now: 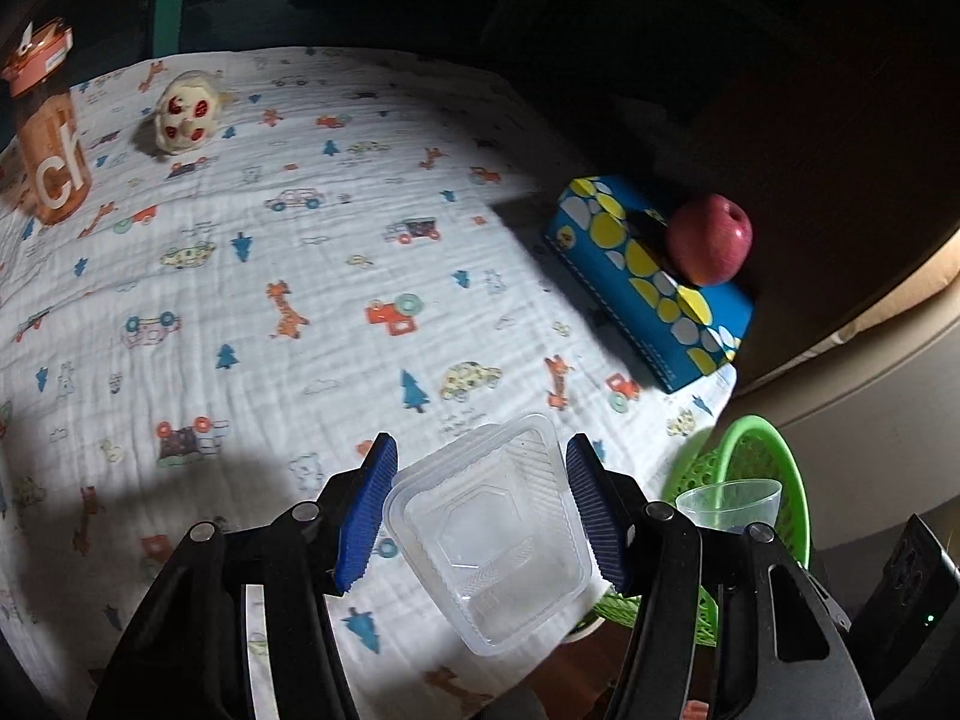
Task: Collect trash
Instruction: 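Carry the tray and cup over the green wastebasket and open both tools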
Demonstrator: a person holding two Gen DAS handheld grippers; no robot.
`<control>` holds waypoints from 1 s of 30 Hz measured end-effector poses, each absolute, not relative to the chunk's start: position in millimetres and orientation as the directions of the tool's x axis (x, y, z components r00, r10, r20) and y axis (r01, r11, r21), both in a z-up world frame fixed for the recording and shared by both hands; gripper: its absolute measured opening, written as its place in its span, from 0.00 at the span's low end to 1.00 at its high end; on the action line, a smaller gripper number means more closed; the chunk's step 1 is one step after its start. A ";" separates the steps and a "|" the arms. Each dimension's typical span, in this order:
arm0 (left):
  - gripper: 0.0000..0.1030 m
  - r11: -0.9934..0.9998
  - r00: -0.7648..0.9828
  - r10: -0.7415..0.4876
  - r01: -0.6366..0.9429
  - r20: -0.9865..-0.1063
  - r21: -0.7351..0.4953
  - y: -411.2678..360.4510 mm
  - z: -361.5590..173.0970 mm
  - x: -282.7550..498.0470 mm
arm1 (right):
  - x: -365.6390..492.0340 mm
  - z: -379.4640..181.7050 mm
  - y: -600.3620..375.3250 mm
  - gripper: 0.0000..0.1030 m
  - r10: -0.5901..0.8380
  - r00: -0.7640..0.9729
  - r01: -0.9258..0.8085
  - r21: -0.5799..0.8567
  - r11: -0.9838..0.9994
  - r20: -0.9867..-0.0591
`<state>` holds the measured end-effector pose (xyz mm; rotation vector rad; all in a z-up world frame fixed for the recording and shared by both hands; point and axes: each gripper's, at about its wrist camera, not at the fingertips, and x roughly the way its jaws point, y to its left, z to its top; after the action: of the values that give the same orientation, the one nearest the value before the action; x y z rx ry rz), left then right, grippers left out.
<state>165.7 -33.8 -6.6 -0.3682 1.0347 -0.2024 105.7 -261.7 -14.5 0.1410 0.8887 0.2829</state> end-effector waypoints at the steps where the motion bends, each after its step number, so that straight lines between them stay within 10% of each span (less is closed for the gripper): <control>1: 0.55 0.920 0.497 -0.345 0.010 -0.796 -0.392 -43.2 -4.5 165.5 | 102.1 -14.1 -272.6 0.49 0.285 0.602 -0.163 0.235 0.958 -0.746; 30: 0.55 0.844 0.363 -0.506 0.394 -0.783 -0.363 -253.4 12.5 147.2 | 30.8 -31.0 -450.3 0.59 0.045 0.632 0.206 0.224 0.953 -0.774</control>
<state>147.2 -253.4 12.5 -0.1204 1.0509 -0.5807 30.8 -450.3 -31.0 0.3053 0.8859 -0.0935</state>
